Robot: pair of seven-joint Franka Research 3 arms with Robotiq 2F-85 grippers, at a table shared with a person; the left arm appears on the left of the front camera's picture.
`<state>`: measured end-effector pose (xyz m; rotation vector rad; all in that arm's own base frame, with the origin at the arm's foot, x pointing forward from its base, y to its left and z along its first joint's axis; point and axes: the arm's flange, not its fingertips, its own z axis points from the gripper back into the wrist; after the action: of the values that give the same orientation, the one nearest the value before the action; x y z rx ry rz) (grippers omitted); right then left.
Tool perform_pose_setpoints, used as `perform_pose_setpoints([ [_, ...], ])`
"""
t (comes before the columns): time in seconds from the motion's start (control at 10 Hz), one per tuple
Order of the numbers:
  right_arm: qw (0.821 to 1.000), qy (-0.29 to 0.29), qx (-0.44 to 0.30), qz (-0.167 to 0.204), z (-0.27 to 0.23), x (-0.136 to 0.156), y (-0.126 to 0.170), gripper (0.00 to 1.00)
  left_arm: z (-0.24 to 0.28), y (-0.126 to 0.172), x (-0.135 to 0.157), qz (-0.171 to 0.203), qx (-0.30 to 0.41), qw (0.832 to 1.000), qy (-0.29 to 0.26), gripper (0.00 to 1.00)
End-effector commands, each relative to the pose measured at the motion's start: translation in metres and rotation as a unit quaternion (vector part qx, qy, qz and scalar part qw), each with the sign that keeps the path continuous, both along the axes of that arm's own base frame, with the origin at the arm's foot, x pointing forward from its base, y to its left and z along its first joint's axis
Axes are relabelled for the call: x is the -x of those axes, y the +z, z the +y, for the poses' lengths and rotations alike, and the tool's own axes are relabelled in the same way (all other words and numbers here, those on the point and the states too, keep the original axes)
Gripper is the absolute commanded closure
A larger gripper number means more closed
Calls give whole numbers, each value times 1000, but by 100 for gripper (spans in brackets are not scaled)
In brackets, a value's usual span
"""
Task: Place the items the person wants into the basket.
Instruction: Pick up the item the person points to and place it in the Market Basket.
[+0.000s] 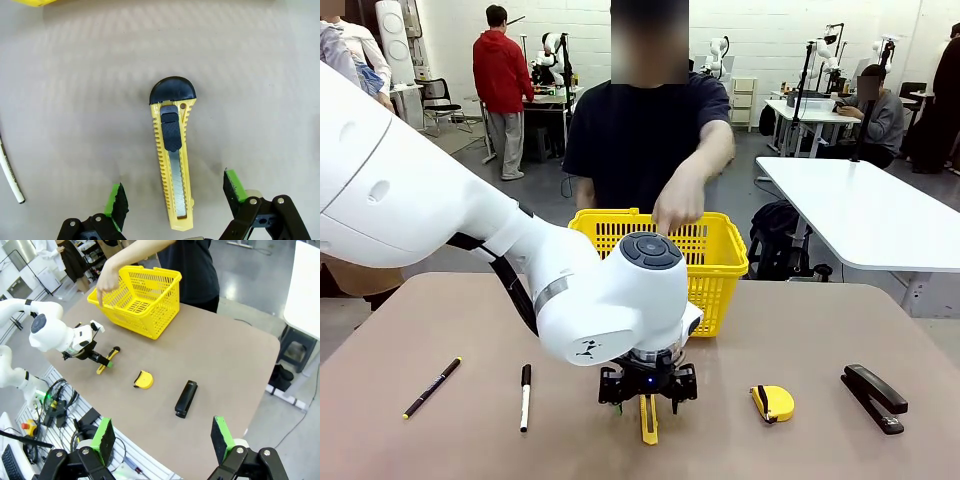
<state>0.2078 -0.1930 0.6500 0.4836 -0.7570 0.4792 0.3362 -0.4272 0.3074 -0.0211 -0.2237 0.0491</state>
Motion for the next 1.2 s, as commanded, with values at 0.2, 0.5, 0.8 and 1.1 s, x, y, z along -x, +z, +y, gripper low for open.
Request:
perform_pose_setpoints([
  [0.2, 1000, 1, -2, -11, 0, -3, -3, 0, -8, -3, -3, -25, 5, 999, -20, 59],
  [0.5, 1000, 1, -2, -11, 0, -3, -3, 0, -6, -5, -2, -17, -3, 1000, -26, 100],
  [0.8, 1000, 1, -2, -11, 0, -3, -3, 0, -7, -4, -2, -12, -6, 1000, -27, 100],
  [1.1, 1000, 1, -2, -11, 0, -3, -3, 0, -6, -2, 0, -13, -10, 999, -41, 100],
])
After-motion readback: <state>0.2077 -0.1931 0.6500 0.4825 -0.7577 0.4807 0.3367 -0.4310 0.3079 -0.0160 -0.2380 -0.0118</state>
